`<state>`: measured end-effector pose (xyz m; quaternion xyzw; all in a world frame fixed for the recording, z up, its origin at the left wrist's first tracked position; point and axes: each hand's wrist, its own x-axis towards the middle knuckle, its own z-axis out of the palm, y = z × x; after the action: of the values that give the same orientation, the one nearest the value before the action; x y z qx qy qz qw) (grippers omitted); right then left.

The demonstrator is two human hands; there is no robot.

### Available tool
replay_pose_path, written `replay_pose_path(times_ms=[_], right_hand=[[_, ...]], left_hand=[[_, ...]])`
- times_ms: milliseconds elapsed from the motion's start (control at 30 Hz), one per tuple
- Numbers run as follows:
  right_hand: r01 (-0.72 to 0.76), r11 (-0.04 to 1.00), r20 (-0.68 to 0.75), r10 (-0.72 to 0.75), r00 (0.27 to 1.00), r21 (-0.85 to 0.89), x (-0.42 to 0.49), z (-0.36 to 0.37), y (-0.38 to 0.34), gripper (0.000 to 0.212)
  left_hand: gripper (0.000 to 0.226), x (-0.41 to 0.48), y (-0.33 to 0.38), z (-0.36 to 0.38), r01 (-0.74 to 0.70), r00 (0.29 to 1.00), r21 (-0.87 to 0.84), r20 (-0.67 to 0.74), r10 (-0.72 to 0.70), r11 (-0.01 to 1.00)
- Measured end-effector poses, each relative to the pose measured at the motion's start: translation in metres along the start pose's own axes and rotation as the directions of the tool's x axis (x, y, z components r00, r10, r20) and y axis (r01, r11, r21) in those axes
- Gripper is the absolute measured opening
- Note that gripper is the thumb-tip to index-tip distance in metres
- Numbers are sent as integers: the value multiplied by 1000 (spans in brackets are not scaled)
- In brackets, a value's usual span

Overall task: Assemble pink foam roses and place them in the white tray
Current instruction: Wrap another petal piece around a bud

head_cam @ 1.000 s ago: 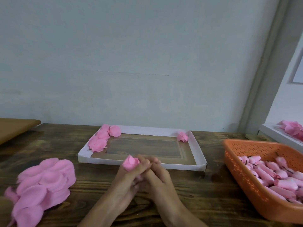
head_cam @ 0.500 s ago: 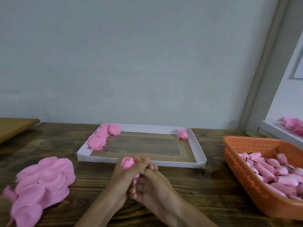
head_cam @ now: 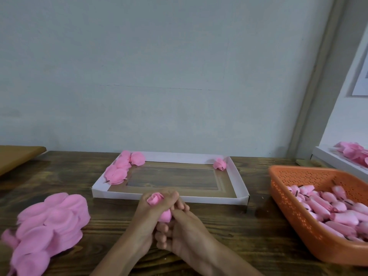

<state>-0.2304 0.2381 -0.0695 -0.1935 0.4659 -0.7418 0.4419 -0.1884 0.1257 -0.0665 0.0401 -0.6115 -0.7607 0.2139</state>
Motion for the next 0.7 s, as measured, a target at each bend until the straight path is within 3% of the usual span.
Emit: replay_pose_path(times_ms=[100,233,433,533,600,667,700], right_hand=[[31,999,-66,-30,997,13,2,6,4,43],[128,992,-70,-126,990,17,1,7,10,19],[53,998,-58,-54,997,-23,3,3,7,39],[-2,982,-129,-24,991,-191,4,0,6,41],[58,937,-131,-109,985,-344,3,-4,6,42],[189,795,-73,-280,957,-576,1,-12,7,38],[247,663,-26,-373,928,-707,0,-16,7,33]], left_hand=[[60,3,-4,-1,9,1000,-60,-29,-11,998],[47,3,-8,-2,111,985,-100,-119,-122,989],[55,3,-5,-5,121,993,-55,8,-121,991],[52,2,-3,-5,131,991,-62,27,-129,989],[50,3,-3,-4,105,994,-144,2,-106,984],[46,6,-3,-5,65,992,-297,-85,-94,953],[43,8,-3,-6,48,985,-362,-135,-103,931]])
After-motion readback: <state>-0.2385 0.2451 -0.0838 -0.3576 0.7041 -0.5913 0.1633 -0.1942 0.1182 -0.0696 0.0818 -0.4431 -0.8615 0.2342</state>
